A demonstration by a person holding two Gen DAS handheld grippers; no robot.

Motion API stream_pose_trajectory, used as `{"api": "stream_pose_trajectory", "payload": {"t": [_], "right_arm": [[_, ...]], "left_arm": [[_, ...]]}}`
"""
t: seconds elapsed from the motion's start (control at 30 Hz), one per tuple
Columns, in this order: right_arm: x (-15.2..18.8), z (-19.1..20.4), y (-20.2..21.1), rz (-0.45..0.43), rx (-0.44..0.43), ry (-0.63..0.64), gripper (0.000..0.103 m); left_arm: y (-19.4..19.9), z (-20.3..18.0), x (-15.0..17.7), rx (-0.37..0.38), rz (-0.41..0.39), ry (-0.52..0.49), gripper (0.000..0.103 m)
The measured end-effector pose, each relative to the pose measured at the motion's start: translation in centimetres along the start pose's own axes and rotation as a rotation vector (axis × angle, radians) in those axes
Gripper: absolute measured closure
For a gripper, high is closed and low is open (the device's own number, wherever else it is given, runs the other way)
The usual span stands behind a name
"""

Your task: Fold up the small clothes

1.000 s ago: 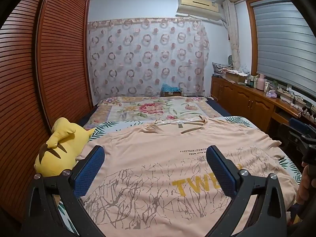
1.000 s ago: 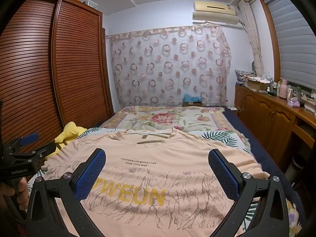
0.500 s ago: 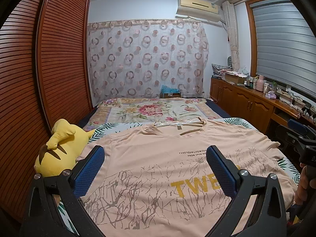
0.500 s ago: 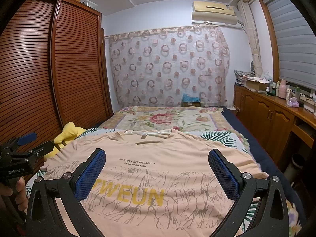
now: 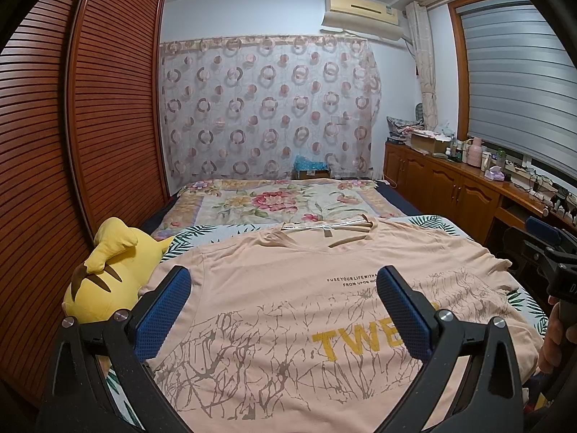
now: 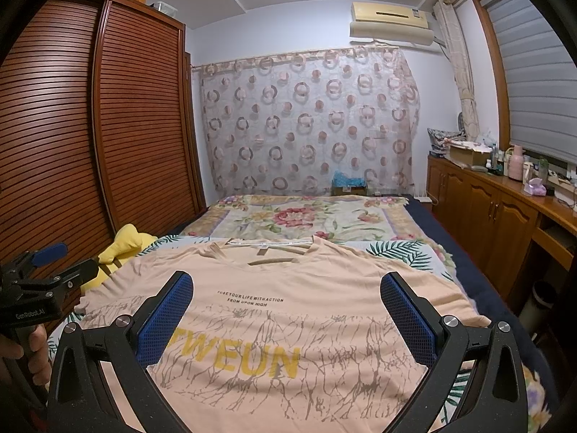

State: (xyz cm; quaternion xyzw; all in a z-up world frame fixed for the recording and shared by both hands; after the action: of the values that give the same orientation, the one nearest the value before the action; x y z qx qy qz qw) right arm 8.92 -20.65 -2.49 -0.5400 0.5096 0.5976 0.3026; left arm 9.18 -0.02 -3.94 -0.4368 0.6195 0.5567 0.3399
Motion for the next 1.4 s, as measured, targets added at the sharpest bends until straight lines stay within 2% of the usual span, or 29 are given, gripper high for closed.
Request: {"api": "stream_pose_trajectory", "payload": {"t": [0.2,1.4], "right_arm": [[-0.03,0.00,-0.02,-0.001,0.001,0.001,0.000],[-0.17,0.04,-0.04,-0.007,0.003,0.005,0.000]], "left_arm": [[0.54,-0.28,-0.92,-0.004,-0.006,0.003,0.000],[0.57,-0.30,-0.89,0.000,-0.007,0.003,0.000]]}}
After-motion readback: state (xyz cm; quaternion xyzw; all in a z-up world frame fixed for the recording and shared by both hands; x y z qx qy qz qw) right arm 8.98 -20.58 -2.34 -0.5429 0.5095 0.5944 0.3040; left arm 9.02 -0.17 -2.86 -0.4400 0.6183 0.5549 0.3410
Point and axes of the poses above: each gripper's, at about its wrist camera, not at the fingertips, and y roughly against the way its jaws point, z to its left, x to its underside, the point moved 10 cm from there along -y, roughly the way its jaws point, and after that the axes turned 9 degrees about y, right-handed, at the moved point
